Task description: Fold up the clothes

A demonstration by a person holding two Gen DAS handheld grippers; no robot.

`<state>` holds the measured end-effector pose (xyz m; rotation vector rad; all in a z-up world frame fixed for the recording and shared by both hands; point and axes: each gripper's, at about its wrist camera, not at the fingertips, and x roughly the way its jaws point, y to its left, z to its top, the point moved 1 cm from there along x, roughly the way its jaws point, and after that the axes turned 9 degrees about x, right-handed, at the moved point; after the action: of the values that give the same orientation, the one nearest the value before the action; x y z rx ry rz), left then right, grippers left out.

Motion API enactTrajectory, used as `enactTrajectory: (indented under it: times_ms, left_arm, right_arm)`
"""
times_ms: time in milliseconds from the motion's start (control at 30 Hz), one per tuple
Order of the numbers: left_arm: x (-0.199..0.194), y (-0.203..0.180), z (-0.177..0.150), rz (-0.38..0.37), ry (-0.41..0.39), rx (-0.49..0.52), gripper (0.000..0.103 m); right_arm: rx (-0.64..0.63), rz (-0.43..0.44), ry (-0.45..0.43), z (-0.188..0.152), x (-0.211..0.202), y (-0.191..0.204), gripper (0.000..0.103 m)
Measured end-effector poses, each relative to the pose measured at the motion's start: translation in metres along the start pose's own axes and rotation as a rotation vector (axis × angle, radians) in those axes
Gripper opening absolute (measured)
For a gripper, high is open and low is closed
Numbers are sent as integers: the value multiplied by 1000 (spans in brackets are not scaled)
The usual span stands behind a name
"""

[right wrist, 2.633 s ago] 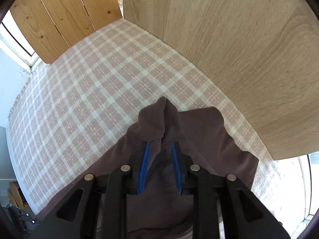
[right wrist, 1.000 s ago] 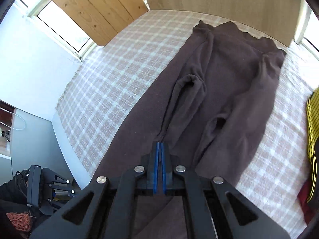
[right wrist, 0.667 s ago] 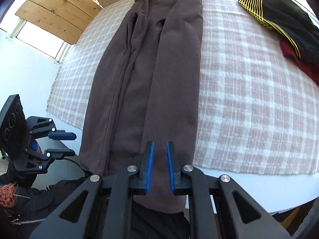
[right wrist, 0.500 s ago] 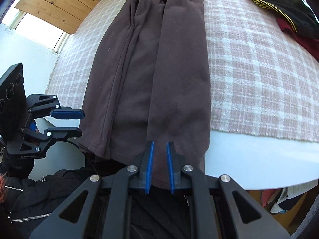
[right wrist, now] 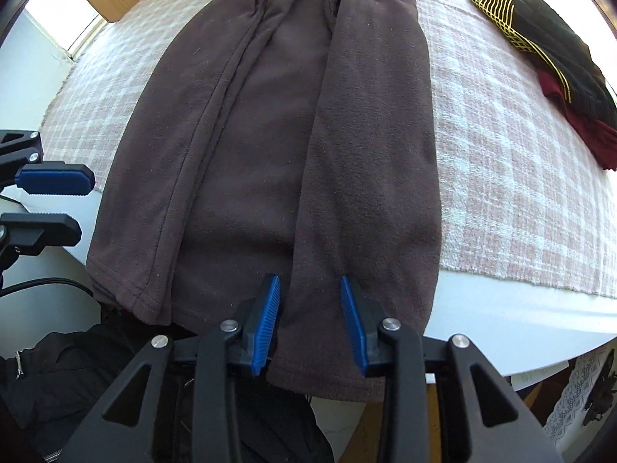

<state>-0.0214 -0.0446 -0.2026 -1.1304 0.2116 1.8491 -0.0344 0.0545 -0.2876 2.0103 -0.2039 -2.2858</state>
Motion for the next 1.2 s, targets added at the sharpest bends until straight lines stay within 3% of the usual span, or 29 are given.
enactTrajectory:
  times_ms: [33,100,167,300,367,433,533,600,667,733,967,1200]
  left_arm:
    - [0,0,-2,-2,-1,-1,23]
    - [-1,1,-6,-4,-3,1,23]
    - [-2,2,-10,-9,-6,0,23]
    - [-1,4,-15,-17,-1,-2,23]
    - [0,4,-16,-23,7,-3,23]
    - [2,2,-16,-24,15,5,23]
    - [3,-5,-11,-43,13,15,23]
    - [6,-14,-7,-67,8,23,23]
    - [12,-26,-3,-80,6,32,23]
    - [20,-37,1,-103,-1,26,23]
    - [57,-74,13,-112,-25,-63,31]
    - [98,-96,8,46,-12,-273,33]
  right_arm:
    - [46,49,15,3,-1,-10,29]
    - [164,184,69,9,1,-36,3]
    - [277,310,113,11,7,-59,3]
    - [341,448,138,10,8,-59,3]
    - [300,425,125,12,7,-46,3]
    - [221,318,132,11,7,-35,4]
    - [233,359,87,6,-15,-43,5]
    - [241,320,1,1,-39,-56,21]
    - [218,196,-72,-7,-59,-67,35]
    - [183,114,-92,11,-69,-77,36]
    - [103,120,-68,24,-66,-98,36]
    - [-69,164,-59,22,-79,-123,36]
